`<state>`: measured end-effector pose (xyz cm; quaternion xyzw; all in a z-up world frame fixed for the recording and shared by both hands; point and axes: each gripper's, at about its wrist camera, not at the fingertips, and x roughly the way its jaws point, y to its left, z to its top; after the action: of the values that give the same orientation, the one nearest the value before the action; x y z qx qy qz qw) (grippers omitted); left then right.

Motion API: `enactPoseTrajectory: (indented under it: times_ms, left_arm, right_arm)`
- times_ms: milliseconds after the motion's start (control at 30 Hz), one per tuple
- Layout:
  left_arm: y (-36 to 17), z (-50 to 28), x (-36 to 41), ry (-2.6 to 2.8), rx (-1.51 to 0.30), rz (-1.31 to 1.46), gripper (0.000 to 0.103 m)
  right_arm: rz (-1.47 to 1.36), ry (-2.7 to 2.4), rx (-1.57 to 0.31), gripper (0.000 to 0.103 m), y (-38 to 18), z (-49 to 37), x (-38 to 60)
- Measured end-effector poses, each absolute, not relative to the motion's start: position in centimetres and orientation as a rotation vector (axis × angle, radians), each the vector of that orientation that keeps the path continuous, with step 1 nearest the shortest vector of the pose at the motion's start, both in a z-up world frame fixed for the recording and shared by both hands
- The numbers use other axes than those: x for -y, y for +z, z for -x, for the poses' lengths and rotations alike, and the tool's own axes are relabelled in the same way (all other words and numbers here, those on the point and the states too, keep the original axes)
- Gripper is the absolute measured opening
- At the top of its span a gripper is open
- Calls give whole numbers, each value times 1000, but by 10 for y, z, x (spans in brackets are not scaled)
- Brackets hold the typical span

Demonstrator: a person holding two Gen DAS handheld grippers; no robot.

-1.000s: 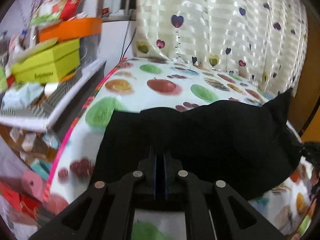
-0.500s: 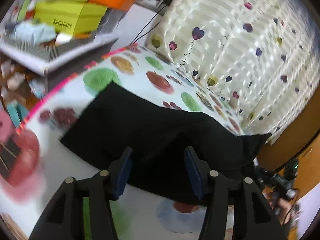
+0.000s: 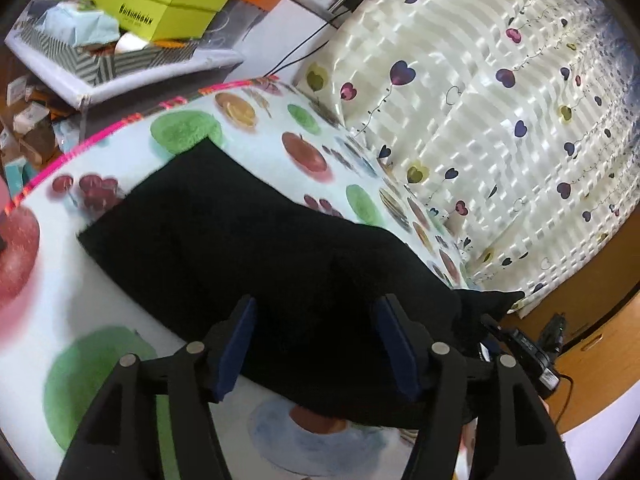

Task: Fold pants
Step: 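Lift the waistband with both grippers and fold it over toward the hem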

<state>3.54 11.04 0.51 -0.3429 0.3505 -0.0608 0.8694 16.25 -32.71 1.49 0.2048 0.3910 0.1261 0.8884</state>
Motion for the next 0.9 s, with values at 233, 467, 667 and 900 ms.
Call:
enactPoseTrajectory:
  times_ms: [233,467,667,900]
  left_arm:
    - [-7,-30,-103,-162,-772,813,67]
    - [-6,-31,-91,-228,-783,952,67]
    - [-3,-46,-86,-201,-769,914,67]
    - [-16,-54,-117,-39,-809,890,66]
  right_arm:
    - [-423,228,-842,54,9,-172,328]
    - [-432,221,-844,54,9,-172,333]
    - [-430,222,-840,54,12,-174,331]
    - [-424,206,-833,46,11,-175,336]
